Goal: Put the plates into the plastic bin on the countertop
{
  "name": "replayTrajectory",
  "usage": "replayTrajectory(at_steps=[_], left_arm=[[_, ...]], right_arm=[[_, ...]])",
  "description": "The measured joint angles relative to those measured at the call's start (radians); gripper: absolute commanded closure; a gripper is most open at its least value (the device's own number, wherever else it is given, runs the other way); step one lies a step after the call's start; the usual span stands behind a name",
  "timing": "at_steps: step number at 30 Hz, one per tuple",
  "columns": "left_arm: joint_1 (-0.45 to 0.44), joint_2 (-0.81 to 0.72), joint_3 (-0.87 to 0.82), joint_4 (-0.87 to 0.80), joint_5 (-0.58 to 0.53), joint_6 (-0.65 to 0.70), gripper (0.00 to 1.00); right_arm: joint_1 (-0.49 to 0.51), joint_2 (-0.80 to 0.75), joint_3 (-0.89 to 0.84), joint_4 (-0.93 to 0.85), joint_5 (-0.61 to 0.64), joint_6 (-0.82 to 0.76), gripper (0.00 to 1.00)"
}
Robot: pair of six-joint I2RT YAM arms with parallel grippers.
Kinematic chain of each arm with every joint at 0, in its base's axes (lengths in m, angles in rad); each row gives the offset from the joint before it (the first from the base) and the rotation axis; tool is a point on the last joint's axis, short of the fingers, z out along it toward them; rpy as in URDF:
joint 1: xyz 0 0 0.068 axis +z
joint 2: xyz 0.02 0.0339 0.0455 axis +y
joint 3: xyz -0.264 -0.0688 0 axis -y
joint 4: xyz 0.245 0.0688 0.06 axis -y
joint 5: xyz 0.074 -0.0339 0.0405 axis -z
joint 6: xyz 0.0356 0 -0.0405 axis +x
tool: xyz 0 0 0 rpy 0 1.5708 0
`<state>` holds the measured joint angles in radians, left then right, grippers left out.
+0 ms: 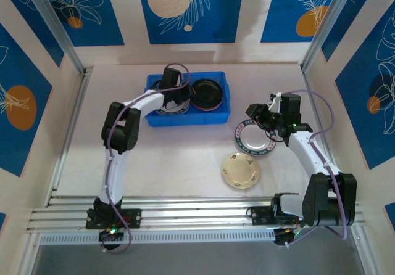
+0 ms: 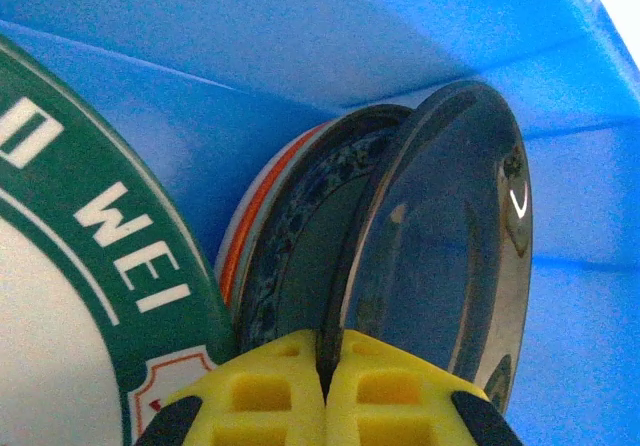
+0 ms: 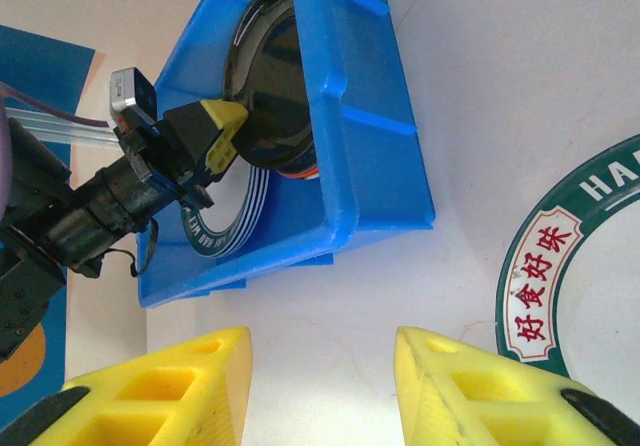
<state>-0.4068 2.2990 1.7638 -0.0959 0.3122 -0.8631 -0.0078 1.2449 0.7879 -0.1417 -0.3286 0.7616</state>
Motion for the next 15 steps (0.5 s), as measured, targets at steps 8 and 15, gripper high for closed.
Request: replayTrajectory(at_steps=[8,15], left_arm=[[-0.015,0.028,0.112,-0.111,-0.048,0.059,0.63],[-0.027,0.029,0.196,-0.206,-0.086,0.115,0.48]], right_arm=[[0.0,0.005,0.0,0.0,0.001,0.0,0.57],[0.029,0.003,0.001,-0.012,0.053,-0.029,0.57]])
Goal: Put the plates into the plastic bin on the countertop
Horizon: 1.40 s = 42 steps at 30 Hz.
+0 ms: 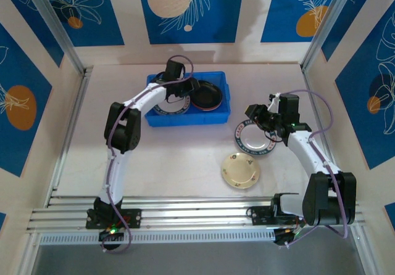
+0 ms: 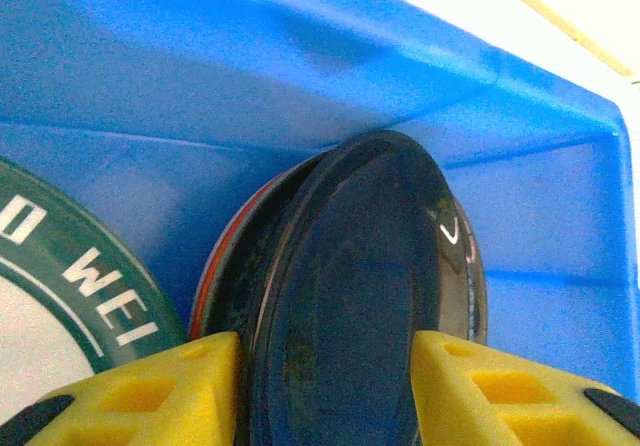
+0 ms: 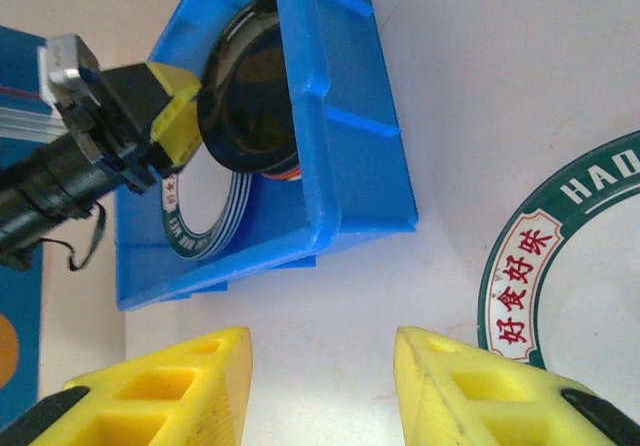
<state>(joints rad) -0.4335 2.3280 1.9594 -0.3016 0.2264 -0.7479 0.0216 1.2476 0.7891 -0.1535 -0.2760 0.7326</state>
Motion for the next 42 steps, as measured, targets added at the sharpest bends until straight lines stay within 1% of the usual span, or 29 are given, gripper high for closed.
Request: replayTrajectory(at_steps=[3,9,12,14,22,23,26,32,37,42], left_arm=[[-0.008,0.0,0.032,-0.043,-0.019,0.026,0.43],[-0.017,0.018,0.076,-0.108,-0.053,0.07,0.42],[-0.017,0.024,0.079,-0.133,-0.068,0.081,0.38],[-0.017,0.026,0.079,-0.145,-0.076,0.092,0.33],[-0.023,0.026,0.08,-0.158,-0.111,0.131,0.3],[-0.024,0.026,0.08,-0.157,-0.113,0.138,0.3],[-0.025,0.026,0.08,-0.152,-0.112,0.157,0.36],[-0.029,0.026,0.08,-0.116,-0.098,0.158,0.54],[-0.035,0.026,0.077,-0.076,-0.082,0.152,0.57],[-0.039,0.026,0.034,-0.037,-0.07,0.152,0.58]], right_arm=[[0.035,-0.013,0.0,-0.015,0.044,-0.023,0.57],[0.089,-0.029,0.018,-0.045,0.115,-0.066,0.57],[0.093,-0.029,0.021,-0.051,0.131,-0.076,0.57],[0.093,-0.029,0.023,-0.056,0.139,-0.077,0.57],[0.097,-0.029,0.023,-0.068,0.15,-0.077,0.57],[0.097,-0.029,0.023,-0.069,0.15,-0.077,0.57],[0.097,-0.029,0.023,-0.072,0.15,-0.077,0.57],[0.103,-0.028,0.027,-0.077,0.15,-0.077,0.58],[0.108,-0.024,0.042,-0.081,0.15,-0.08,0.58],[0.11,-0.007,0.053,-0.085,0.149,-0.085,0.58]])
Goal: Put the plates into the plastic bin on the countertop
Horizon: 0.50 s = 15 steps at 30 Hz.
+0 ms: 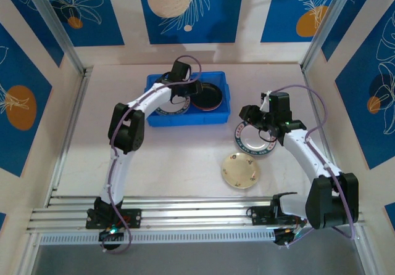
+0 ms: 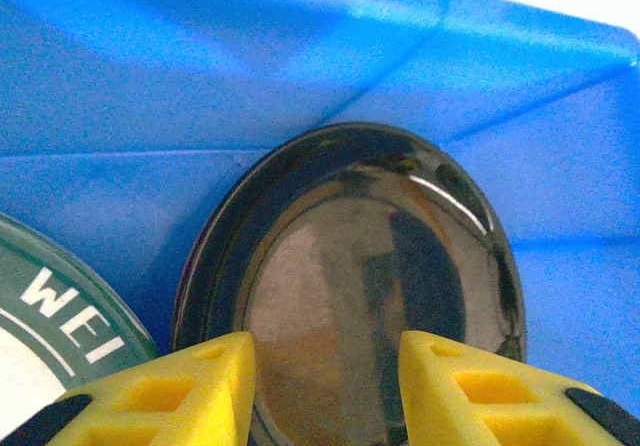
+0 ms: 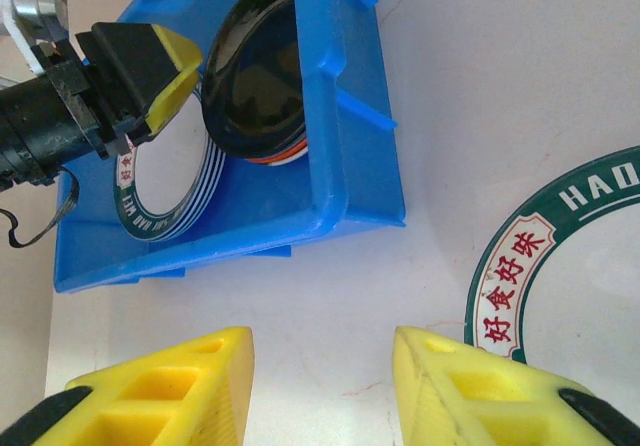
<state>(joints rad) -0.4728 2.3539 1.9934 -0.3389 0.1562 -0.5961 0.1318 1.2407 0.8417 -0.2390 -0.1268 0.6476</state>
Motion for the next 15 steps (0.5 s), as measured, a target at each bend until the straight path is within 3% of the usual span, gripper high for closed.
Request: replayTrajectory(at_steps=[15], left_arm=[[-0.002,-0.001,-0.051,0.055,0.018,0.0,0.54]], right_arm=[[0.006,0.009,0.023,-0.016,0.0,-0.003,0.58]])
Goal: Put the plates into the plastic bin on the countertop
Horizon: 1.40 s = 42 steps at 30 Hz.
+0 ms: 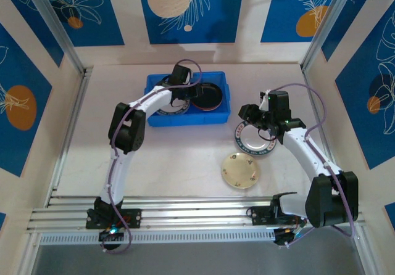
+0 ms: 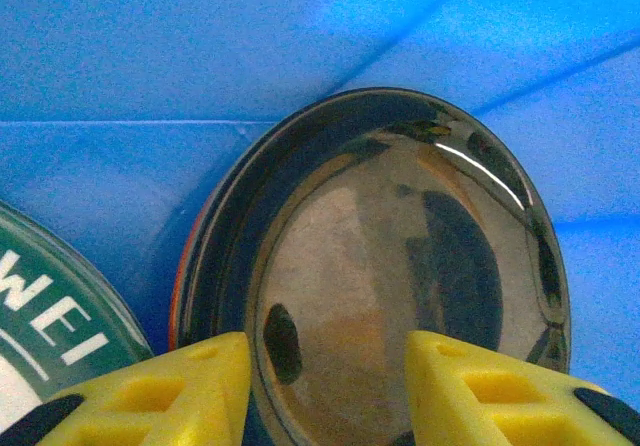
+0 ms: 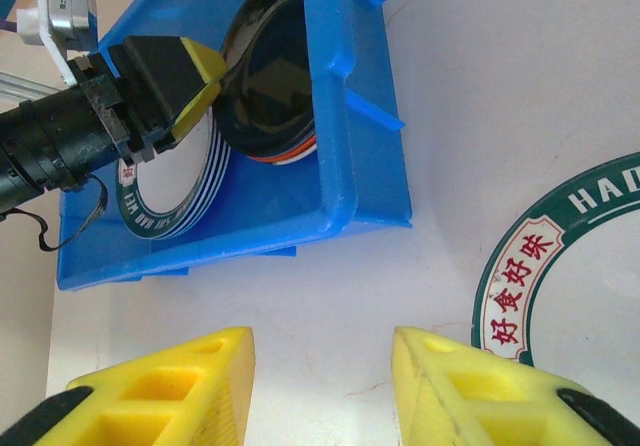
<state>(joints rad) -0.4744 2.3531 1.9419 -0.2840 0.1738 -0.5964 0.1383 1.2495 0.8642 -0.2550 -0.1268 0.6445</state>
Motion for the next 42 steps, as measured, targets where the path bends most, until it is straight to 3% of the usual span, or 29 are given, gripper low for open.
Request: replayTrajectory(at_steps=[5,11,20,29,42], left_arm=[[-0.002,-0.058,-0.031,0.001,0.009,0.002,0.52],[-0.027,-0.261,-0.129,0.012,0.028,0.012,0.47],[-0.203,-0.539,-0.378,0.018,0.09,0.085,0.46],[-0.373,-0.618,-0.651,-0.026,0.114,0.152,0.49],[-0.429,-0.637,-0.795,0.012,0.137,0.132,0.52]], right_arm=[[-0.014,0.0,0.0,0.001,-0.012,0.001,0.58],[-0.046,-0.006,-0.007,0.006,-0.027,0.005,0.58],[-0.074,-0.097,-0.063,0.002,-0.039,0.016,0.58],[-0.082,-0.175,-0.111,-0.005,-0.052,0.019,0.58],[-0.082,-0.222,-0.185,-0.05,-0.066,0.02,0.58]])
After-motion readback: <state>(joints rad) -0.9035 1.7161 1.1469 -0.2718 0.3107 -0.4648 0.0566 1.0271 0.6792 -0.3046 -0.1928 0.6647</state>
